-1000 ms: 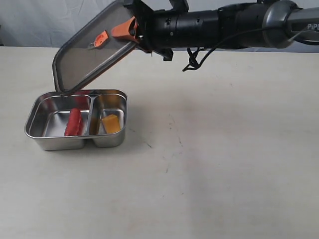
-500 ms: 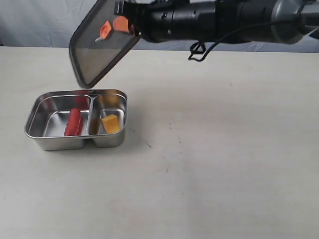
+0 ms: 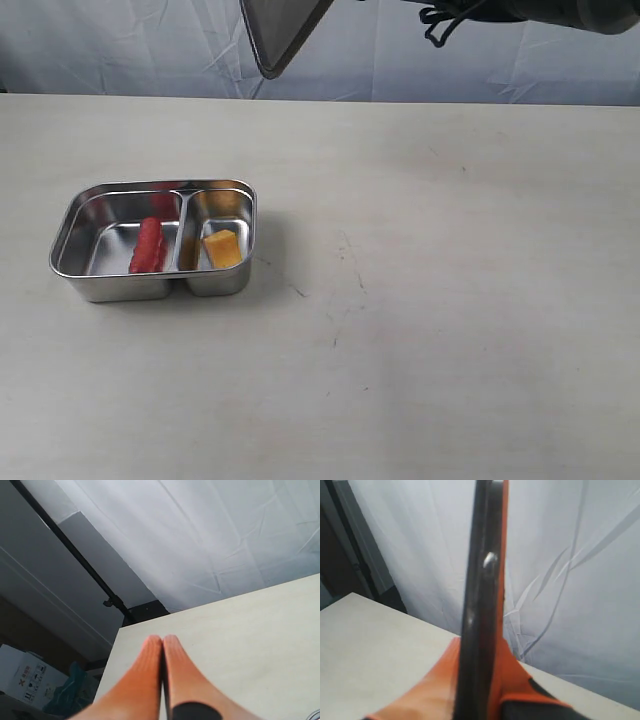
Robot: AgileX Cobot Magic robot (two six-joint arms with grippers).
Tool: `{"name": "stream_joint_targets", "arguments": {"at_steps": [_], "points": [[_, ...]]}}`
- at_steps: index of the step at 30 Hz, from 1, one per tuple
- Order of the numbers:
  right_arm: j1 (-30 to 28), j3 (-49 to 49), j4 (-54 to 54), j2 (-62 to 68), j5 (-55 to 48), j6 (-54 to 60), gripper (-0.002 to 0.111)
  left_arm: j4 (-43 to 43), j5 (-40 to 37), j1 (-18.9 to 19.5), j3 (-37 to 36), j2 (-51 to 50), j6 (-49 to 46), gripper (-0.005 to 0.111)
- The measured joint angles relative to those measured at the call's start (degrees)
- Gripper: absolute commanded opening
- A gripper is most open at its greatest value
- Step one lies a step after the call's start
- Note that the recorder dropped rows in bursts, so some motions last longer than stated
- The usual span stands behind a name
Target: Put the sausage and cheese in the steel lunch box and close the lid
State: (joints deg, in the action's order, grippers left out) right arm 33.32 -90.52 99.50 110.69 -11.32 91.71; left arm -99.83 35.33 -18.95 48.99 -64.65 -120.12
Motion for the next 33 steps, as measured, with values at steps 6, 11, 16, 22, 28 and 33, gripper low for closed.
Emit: {"name": "stream_joint_targets", "arguments": {"at_steps": [6,11,16,22,28,33], "points": [[0.0,0.0,0.0,0.0,1.1,1.1,-0.001,0.0,0.3,0.0,0.0,0.0,0.0,0.000],[-1.1,-0.2,-8.2,0.0,1.6,-6.4,-0.001,0.0,0.3,0.0,0.0,0.0,0.0,0.000],[-1.1,-0.2,-41.6,0.0,6.7,-41.7,-0.001,0.0,0.4,0.0,0.0,0.0,0.0,0.000],[-0.8,-0.2,-77.9,0.0,13.4,-89.5,-0.001,0.0,0.4,0.0,0.0,0.0,0.0,0.000],[1.6,1.8,-94.6,0.0,18.8,-122.3,-0.001,0.0,0.4,0.0,0.0,0.0,0.0,0.000],[3.7,8.8,-104.6,0.0,27.2,-142.6,-0.001,0.0,0.4,0.0,0.0,0.0,0.0,0.000]]}}
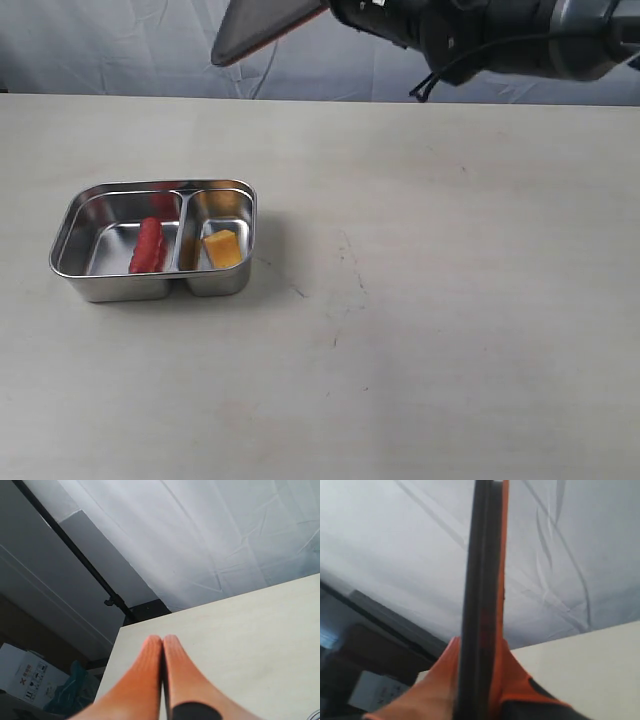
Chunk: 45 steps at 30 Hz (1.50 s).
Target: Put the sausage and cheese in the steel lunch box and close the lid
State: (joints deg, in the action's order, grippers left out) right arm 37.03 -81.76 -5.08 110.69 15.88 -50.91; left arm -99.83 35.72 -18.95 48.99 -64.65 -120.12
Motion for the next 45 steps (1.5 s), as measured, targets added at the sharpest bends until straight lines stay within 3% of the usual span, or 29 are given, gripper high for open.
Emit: {"name": "stream_joint_targets", "arguments": {"at_steps": [7,16,45], "points": [[3.0,13.9,-11.6,0.1,34.9,-21.6,-0.001,0.0,0.0,0.0,0.0,0.0,0.0,0.000],[4.2,27.5,-12.9,0.1,46.6,-28.5,-0.001,0.0,0.0,0.0,0.0,0.0,0.0,0.000],[11.0,31.6,-8.4,5.1,52.8,-27.6,-0.001,0.0,0.1,0.0,0.0,0.0,0.0,0.000]]}}
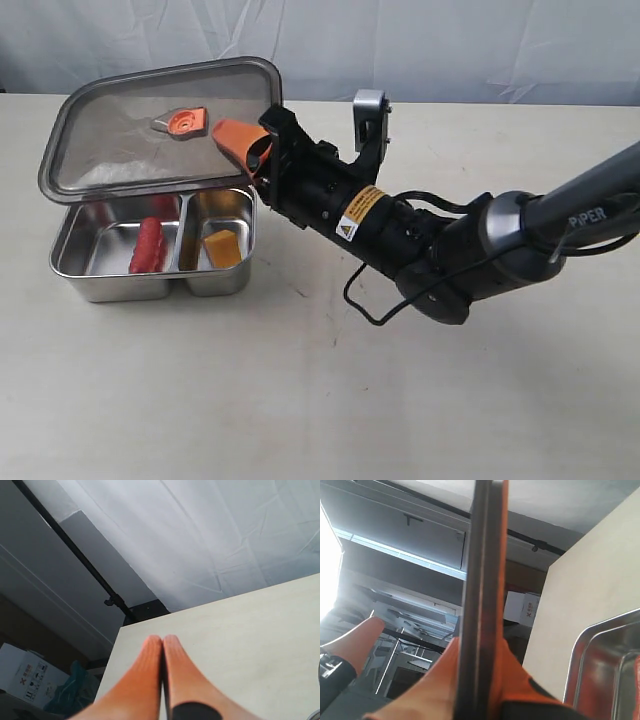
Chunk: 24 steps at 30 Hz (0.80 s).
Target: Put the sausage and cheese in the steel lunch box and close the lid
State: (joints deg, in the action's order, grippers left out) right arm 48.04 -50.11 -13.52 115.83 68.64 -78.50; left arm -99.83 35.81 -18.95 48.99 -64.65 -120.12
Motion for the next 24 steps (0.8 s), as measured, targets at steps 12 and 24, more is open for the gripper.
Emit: {"name": "stream_joint_targets", "arguments": {"at_steps": [12,24], "points": [[0.0,0.0,0.5,4.5,0.3,-0.1,-0.001,0.0,0.0,0.0,0.0,0.0,0.0,0.000],[0.0,0.0,0.6,6.9,0.4,-2.0,-0.001,0.0,0.0,0.0,0.0,0.0,0.0,0.000]]}}
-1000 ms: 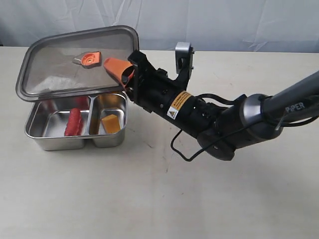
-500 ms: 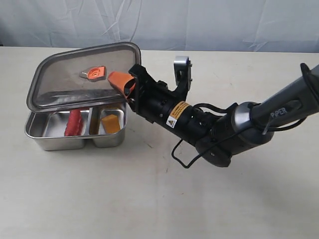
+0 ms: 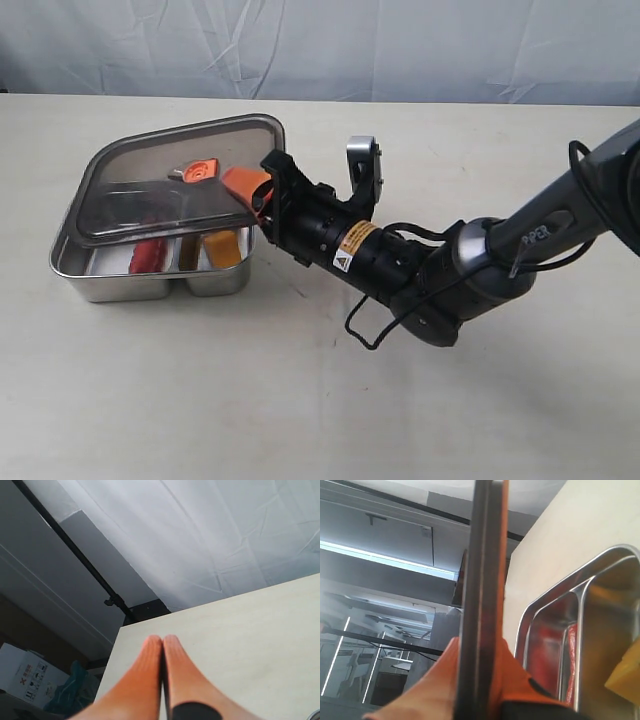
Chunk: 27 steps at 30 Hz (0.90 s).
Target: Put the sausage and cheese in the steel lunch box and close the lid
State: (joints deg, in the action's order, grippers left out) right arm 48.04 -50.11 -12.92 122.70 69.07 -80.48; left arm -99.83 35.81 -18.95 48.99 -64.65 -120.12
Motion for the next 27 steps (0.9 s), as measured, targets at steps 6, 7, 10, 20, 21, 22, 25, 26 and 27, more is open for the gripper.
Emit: {"name": "stream_joint_targets", "arguments": {"at_steps": [6,7,10,20,21,22,25,26,27], "points": [[0.6,0.0,0.9,0.4,0.0,-0.6,-0.001,0.0,0.0,0.0,0.0,0.0,0.0,0.000],[0.8,0.0,1.5,0.4,0.0,-0.6,-0.001,0.0,0.0,0.0,0.0,0.0,0.0,0.000],[1.9,0.0,2.5,0.5,0.0,-0.8,-0.001,0.0,0.0,0.0,0.0,0.0,0.0,0.000],[2.8,0.0,2.9,0.6,-0.8,-0.9,-0.001,8.4,1.1,0.0,0.0,0.0,0.0,0.000],[2.8,0.0,2.9,0.6,-0.8,-0.9,-0.001,9.3,1.1,0.0,0.0,0.0,0.0,0.000],[2.8,0.0,2.9,0.6,-0.8,-0.9,-0.001,9.9,1.1,0.0,0.0,0.0,0.0,0.000],[2.8,0.0,2.9,0.6,-0.8,-0.9,-0.001,10.6,1.1,0.0,0.0,0.0,0.0,0.000],[2.8,0.0,2.9,0.6,-0.8,-0.9,-0.001,10.7,1.1,0.0,0.0,0.0,0.0,0.000],[2.8,0.0,2.9,0.6,-0.8,-0.9,-0.001,10.9,1.1,0.0,0.0,0.0,0.0,0.000]]}}
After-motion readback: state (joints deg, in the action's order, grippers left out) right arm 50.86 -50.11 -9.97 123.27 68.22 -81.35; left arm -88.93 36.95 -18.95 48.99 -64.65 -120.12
